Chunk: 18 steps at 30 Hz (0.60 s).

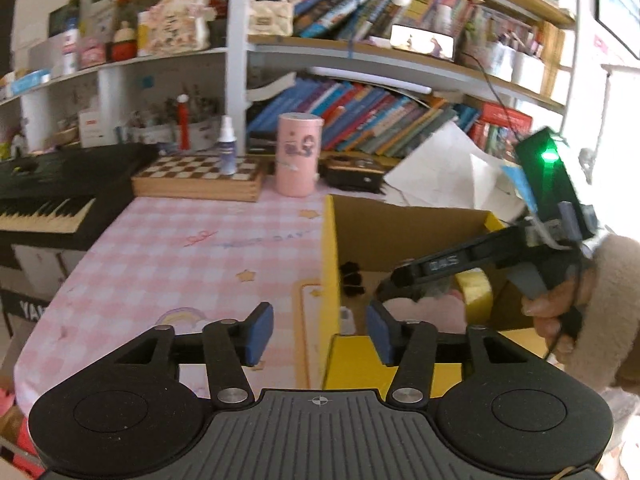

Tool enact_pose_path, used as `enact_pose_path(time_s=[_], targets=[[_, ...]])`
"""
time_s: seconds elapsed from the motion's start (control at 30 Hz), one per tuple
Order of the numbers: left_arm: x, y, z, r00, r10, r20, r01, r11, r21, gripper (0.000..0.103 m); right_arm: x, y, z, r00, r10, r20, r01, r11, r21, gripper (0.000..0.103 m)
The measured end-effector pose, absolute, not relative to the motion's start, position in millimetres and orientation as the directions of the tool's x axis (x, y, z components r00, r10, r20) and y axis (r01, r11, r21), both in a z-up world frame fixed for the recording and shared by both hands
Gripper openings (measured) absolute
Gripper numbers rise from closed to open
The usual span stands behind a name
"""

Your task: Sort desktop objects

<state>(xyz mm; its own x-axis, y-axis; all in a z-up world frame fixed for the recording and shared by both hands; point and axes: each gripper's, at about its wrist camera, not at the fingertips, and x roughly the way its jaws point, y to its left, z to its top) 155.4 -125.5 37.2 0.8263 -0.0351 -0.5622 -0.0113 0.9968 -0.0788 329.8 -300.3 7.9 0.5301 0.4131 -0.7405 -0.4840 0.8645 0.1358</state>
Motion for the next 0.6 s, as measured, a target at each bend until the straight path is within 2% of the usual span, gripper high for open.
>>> enact_pose_path(time_s=[0.17, 0.3, 0.6], targets=[[148.9, -113.3, 41.5, 0.838, -0.017, -0.546, -0.035, 0.996, -0.085, 0.055, 297.6, -304.7, 19.8, 0.612, 0.399, -0.682, -0.448, 0.886, 0.117, 0.061], [138.9, -102.4, 46.6, 0.856, 0.002, -0.517, -0.053, 0.995, -0.083, 0.062, 264.2, -308.9, 31.5, 0.699, 0.361, -0.618, -0.387, 0.917, 0.098, 0.063], [98.6, -64.4, 46.5, 0.875, 0.045, -0.482, -0.115, 0.987, -0.117, 0.074, 176.5, -312.4, 53.8, 0.844, 0.196, -0.499, -0.197, 0.979, 0.052, 0.075]])
